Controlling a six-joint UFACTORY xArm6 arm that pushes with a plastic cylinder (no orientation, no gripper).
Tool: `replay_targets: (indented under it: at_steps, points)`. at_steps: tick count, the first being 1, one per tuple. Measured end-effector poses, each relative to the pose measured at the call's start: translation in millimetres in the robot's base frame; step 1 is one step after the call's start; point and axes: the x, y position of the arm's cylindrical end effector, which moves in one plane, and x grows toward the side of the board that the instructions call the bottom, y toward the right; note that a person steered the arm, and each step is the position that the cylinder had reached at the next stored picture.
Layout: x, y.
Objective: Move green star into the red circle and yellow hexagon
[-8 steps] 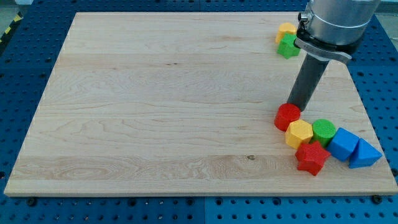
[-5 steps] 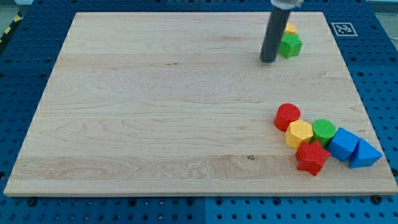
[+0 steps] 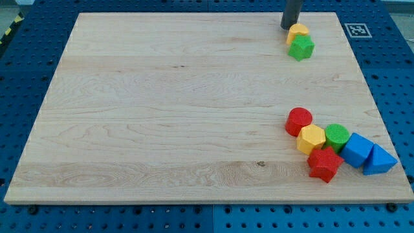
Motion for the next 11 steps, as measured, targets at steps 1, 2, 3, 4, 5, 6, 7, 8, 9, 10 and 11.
replay_targets:
  at_steps: [1,2,3,4,5,6,7,8,9,10,11]
  points:
    - [0.0,6.3]
    - [-5.5,18.0]
    - [-4.6,20.1]
    - [4.1,20.1]
    - [19.2,20.1]
    - [24.8,20.1]
    - [31.0,20.1]
    - [43.1,20.1]
    - [66.6,20.2]
    - [95.0,20.2]
    - [124.5,19.8]
